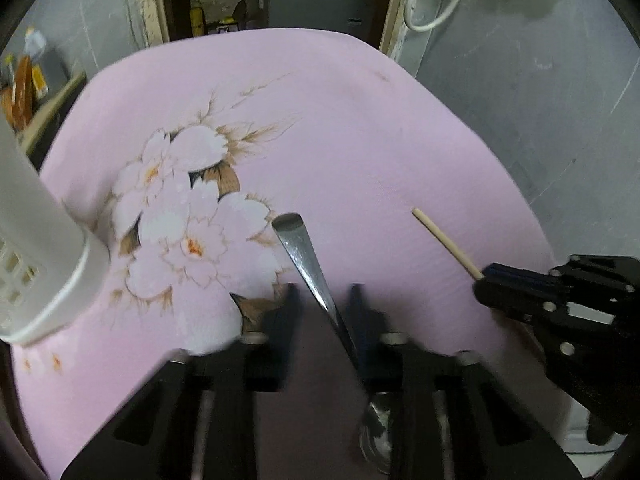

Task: Organize utensils
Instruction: 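Grasp the gold spoon with the left gripper while the right grasps the wooden chopstick, then lift the spoon and chopstick and carry both above the white caddy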

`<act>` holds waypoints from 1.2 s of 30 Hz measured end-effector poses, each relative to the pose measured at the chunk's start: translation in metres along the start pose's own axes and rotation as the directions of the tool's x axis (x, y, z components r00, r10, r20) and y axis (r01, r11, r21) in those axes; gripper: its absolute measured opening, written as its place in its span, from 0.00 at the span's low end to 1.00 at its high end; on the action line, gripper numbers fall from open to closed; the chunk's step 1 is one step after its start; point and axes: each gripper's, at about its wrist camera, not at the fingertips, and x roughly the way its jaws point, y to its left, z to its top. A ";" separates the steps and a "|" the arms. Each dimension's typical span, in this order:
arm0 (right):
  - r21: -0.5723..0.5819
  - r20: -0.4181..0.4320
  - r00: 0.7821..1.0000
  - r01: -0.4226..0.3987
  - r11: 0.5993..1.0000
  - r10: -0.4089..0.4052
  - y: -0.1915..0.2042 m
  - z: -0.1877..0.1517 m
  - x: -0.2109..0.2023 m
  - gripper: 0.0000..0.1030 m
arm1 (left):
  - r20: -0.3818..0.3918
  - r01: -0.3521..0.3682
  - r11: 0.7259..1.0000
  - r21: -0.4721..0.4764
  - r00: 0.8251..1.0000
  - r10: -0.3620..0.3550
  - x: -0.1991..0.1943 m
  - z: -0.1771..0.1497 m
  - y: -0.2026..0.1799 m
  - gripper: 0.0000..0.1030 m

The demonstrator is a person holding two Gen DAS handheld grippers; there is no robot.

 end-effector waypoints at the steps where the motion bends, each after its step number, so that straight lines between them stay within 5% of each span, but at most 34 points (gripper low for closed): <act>1: 0.008 0.002 1.000 0.002 1.000 -0.002 0.000 0.000 0.000 0.01 | -0.005 0.002 1.000 -0.006 1.000 -0.002 0.000 0.002 0.001 0.11; 5: 0.038 0.002 1.000 0.002 0.999 -0.002 -0.002 0.000 -0.002 0.01 | -0.015 0.016 0.998 -0.061 1.000 -0.017 -0.003 -0.003 0.008 0.04; 13: 0.045 0.009 1.000 0.025 0.999 -0.025 0.005 0.003 0.004 0.03 | 0.006 -0.084 0.989 -0.121 0.996 0.085 -0.030 -0.034 0.032 0.04; 20: 0.051 0.028 1.000 0.007 0.999 -0.009 0.010 0.012 0.013 0.03 | 0.033 -0.099 0.971 -0.220 0.993 0.109 -0.047 -0.053 0.053 0.06; 26: -0.031 -0.015 1.000 0.024 0.999 -0.024 0.023 0.026 0.025 0.07 | -0.023 -0.054 0.974 -0.220 0.998 0.050 -0.045 -0.050 0.061 0.08; 30: -0.078 -0.049 0.998 0.031 0.996 -0.035 0.034 0.031 0.033 0.20 | -0.061 -0.010 0.967 -0.254 0.998 -0.006 -0.041 -0.044 0.071 0.09; 33: -0.125 -0.063 0.994 0.086 0.989 -0.094 0.044 0.031 0.037 0.20 | -0.084 0.012 0.965 -0.262 0.996 -0.036 -0.043 -0.044 0.078 0.09; 36: -0.081 -0.079 0.993 0.080 0.993 -0.087 0.040 0.033 0.038 0.05 | -0.096 0.026 0.961 -0.274 0.994 -0.054 -0.041 -0.037 0.081 0.08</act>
